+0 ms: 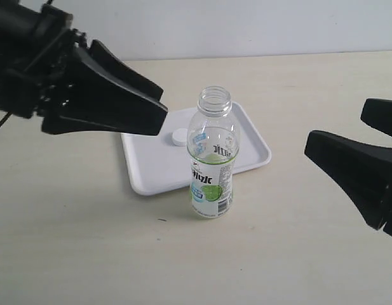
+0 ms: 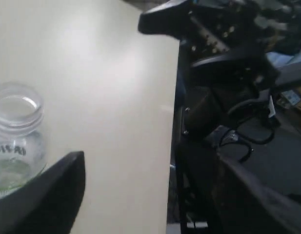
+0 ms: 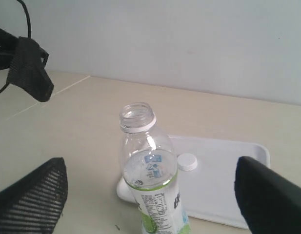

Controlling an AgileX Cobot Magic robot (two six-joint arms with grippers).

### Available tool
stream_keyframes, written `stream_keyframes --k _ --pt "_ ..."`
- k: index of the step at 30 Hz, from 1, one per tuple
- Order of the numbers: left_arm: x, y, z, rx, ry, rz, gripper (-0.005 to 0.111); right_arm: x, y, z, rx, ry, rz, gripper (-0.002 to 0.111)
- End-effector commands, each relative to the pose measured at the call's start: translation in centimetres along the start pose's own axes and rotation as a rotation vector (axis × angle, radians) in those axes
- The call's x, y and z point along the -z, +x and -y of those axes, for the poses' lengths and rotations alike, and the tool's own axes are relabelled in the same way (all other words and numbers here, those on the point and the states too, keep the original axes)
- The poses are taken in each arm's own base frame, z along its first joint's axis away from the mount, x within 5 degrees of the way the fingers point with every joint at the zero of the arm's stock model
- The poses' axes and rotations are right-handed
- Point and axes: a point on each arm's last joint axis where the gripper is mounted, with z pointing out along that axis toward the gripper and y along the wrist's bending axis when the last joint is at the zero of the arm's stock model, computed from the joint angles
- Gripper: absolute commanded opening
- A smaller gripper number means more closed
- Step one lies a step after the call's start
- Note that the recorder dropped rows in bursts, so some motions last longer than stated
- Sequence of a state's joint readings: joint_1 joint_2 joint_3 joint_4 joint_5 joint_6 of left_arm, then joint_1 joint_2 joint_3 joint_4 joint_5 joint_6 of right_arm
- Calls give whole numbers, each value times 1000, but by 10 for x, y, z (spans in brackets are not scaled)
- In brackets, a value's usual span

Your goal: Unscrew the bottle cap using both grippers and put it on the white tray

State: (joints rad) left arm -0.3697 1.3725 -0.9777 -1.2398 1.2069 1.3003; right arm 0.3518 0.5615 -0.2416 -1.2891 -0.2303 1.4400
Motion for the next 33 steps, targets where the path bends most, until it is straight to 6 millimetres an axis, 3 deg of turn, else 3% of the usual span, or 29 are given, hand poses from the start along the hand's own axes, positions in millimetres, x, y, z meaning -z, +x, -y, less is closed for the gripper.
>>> stream_keyframes --k 1,6,15,17,20,21,22,28,31,33 --pt "13 8 22 -119 4 117 70 1 0 -3 -8 -34 8 87" --pt "21 7 42 -178 0 178 70 1 -1 -3 -46 -36 18 87" --pt "23 0 46 -172 14 256 69 1 -1 -3 -58 -30 20 87" --pt "24 -1 45 -142 17 263 60 1 -1 -3 -58 -32 21 87" --pt "30 -1 45 -138 -7 273 25 0 -1 -1 -58 -15 16 85" --pt "32 -2 46 -147 -16 287 8 0 -1 -1 -61 -15 16 82" --pt "35 -4 48 -171 -24 310 1 0 0 -2 -61 -23 16 76" --pt "48 -13 62 -200 -40 421 3 1 1 -3 -31 -41 9 17" --pt "49 -11 64 -229 -50 395 3 1 1 -3 -26 -41 9 0" --pt "48 -9 64 -260 -59 372 3 1 1 -4 -33 -48 10 0"
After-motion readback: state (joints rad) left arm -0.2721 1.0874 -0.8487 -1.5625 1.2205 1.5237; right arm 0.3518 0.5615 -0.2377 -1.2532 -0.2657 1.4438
